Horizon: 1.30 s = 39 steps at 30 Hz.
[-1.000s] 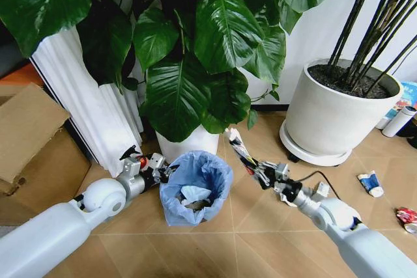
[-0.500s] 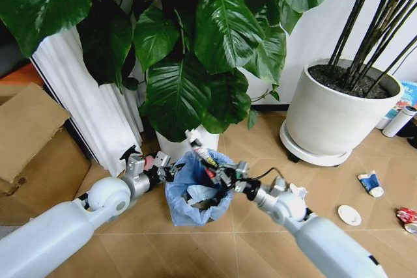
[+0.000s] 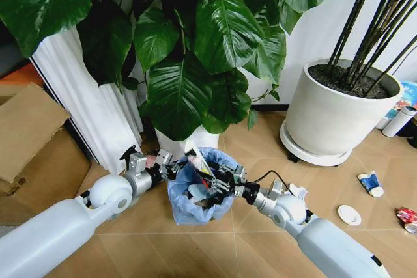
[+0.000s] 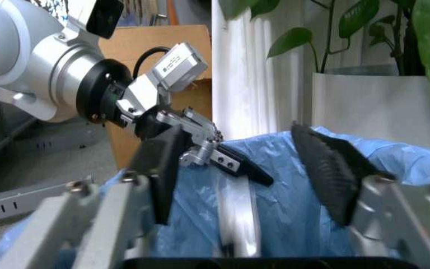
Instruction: Pick up the trash bin and place the garbage on the floor into it.
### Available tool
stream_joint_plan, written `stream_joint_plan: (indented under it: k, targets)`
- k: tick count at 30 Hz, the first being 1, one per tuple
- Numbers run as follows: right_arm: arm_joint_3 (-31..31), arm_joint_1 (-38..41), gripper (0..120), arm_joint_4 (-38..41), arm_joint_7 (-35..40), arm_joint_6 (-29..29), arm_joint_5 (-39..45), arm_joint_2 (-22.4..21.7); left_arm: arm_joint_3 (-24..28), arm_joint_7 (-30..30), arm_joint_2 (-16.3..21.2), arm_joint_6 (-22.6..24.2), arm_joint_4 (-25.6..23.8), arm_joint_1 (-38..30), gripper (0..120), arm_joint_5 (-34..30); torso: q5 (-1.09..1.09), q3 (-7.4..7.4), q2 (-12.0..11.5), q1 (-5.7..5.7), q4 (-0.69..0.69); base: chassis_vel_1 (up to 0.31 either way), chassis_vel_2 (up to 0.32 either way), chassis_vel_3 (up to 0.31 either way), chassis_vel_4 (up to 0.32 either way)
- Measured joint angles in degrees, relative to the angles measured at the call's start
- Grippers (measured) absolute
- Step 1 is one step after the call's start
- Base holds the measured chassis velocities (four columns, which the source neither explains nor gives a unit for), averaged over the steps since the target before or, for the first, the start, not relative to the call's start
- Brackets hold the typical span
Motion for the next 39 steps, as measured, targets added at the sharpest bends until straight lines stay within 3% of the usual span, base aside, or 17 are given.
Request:
stream_joint_plan:
  k: [8,11,13,16,17,19,25,29,32,39]
  targets:
    - [0.68,-0.36,80,0.87,-0.11,0.03,0.40,-0.67,-0.16,-0.44,0.05,0.16,0.07,-0.28,0,-0.41,0.00,0.00,0.00,0.00,0.01,0.000,0.000,0.000,0.000]
    - [2.84,-1.34,96,2.55,0.07,0.01,0.75,-1.39,-0.32,-0.57,0.18,0.26,-0.02,-0.24,0,-0.71,0.01,0.00,0.00,0.00,0.01,0.000,0.000,0.000,0.000]
    - [3.99,-1.80,97,3.00,0.27,-0.05,0.77,-1.69,-0.42,-0.58,0.23,0.26,-0.13,-0.13,0,-0.71,0.01,0.00,0.00,0.00,0.01,0.000,0.000,0.000,0.000]
    - [13.36,-6.89,100,4.53,3.50,-1.03,0.21,-4.67,-0.75,-0.44,0.31,0.30,-0.82,0.25,0,-0.48,0.00,0.00,0.00,0.00,0.02,0.000,0.000,0.000,0.000]
    - [13.36,-6.89,100,4.53,3.50,-1.03,0.21,-4.67,-0.75,-0.44,0.31,0.30,-0.82,0.25,0,-0.48,0.00,0.00,0.00,0.00,0.02,0.000,0.000,0.000,0.000]
    - [22.38,-14.79,100,5.04,8.12,-2.96,-1.39,-6.62,-0.81,0.10,-0.03,0.24,-0.72,0.04,0,0.00,-0.01,0.00,0.00,0.00,-0.02,0.000,0.000,0.000,0.000]
    - [33.49,-25.61,100,0.98,14.28,-6.43,-9.90,-5.77,-0.13,0.92,-0.58,0.05,-0.48,-0.95,0,0.33,-0.01,0.00,0.00,-0.01,-0.03,0.000,0.000,0.000,0.000]
    - [35.78,-26.97,100,-3.39,17.27,-7.77,-15.53,-4.22,0.32,1.10,-0.76,-0.07,-0.29,-1.75,0,0.32,0.03,0.00,0.00,-0.01,-0.02,0.000,0.000,0.000,0.000]
    - [36.91,-24.86,100,-12.19,20.73,-8.61,-25.15,-1.02,0.48,1.21,-0.90,-0.13,-0.27,-2.40,0,0.21,0.02,0.00,0.00,-0.01,0.01,0.000,0.000,0.000,0.000]
    - [35.73,-20.14,100,-21.17,21.78,-8.35,-28.87,1.87,0.47,1.16,-0.69,-0.14,-0.41,-2.58,0,0.16,0.01,0.00,0.00,0.00,0.01,0.000,0.000,0.000,0.000]
